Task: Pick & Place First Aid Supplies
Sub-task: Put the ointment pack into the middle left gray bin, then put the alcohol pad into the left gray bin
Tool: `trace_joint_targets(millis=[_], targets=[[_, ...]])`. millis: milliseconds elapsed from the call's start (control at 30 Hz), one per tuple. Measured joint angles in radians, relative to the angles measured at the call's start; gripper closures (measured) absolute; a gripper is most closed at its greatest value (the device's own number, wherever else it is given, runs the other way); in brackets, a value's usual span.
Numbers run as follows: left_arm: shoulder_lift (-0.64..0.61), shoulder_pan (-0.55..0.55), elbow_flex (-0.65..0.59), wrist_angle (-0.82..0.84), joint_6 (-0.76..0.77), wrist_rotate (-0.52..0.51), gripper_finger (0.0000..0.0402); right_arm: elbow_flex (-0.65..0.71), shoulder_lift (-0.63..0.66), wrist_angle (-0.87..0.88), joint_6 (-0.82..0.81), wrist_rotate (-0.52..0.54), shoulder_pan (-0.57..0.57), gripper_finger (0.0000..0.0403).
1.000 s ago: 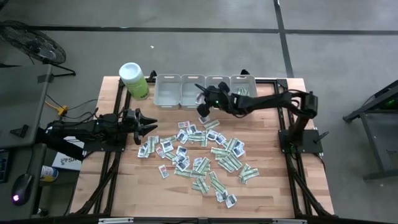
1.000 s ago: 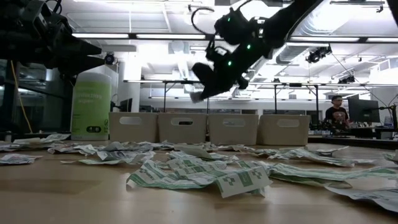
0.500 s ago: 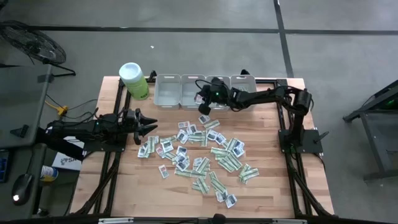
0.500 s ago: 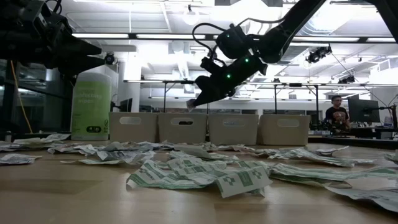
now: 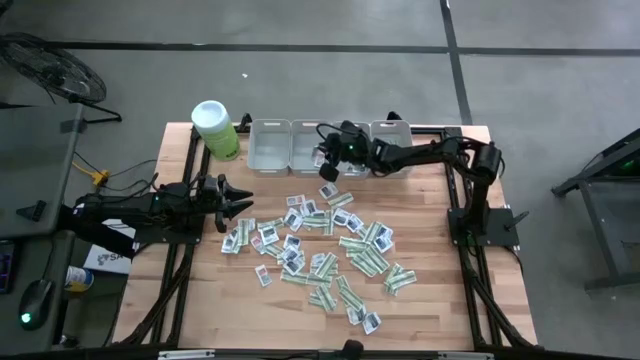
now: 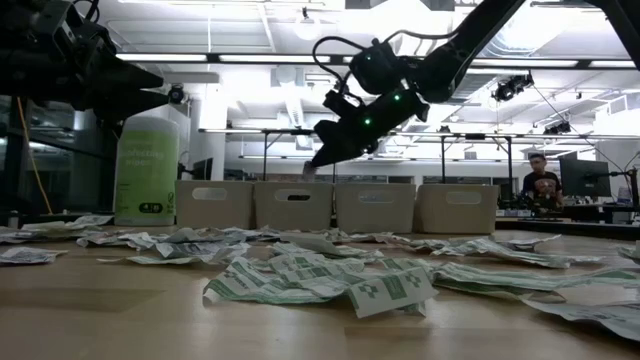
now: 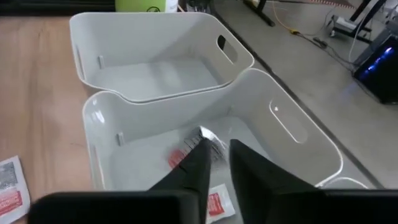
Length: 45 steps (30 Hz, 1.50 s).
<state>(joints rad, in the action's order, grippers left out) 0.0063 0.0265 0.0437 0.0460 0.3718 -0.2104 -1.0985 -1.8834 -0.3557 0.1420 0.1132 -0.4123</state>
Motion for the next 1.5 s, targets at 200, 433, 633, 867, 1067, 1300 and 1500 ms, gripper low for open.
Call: trace_joint_targets(millis=[200,433,633,867,1067,1300,1500], targets=[[0.0,0.0,0.0,0.0,0.0,0.0,0.0252,0.0,0.0,0.0,-0.04,-0.025,-0.004,0.0282],[0.0,0.0,0.0,0.0,0.0,0.0,0.0252,0.0,0.006,0.046,-0.115,-0.071,0.0,0.0235],[0.0,0.0,0.0,0.0,0.0,0.0,0.0252,0.0,0.084,0.238,-0.138,-0.052,0.029,0.0242],[0.0,0.0,0.0,0.0,0.0,0.0,0.0252,0.0,0.211,0.557,-0.195,-0.035,0.088,0.0258],[0.0,0.0,0.0,0.0,0.0,0.0,0.0252,0.0,0.313,0.828,-0.281,0.0,0.154,0.0258],[0.0,0.0,0.0,0.0,0.0,0.0,0.0252,0.0,0.356,1.073,-0.347,-0.011,0.259,0.0258],[0.0,0.0,0.0,0.0,0.0,0.0,0.0252,0.0,0.355,1.234,-0.344,-0.014,0.376,0.0258]])
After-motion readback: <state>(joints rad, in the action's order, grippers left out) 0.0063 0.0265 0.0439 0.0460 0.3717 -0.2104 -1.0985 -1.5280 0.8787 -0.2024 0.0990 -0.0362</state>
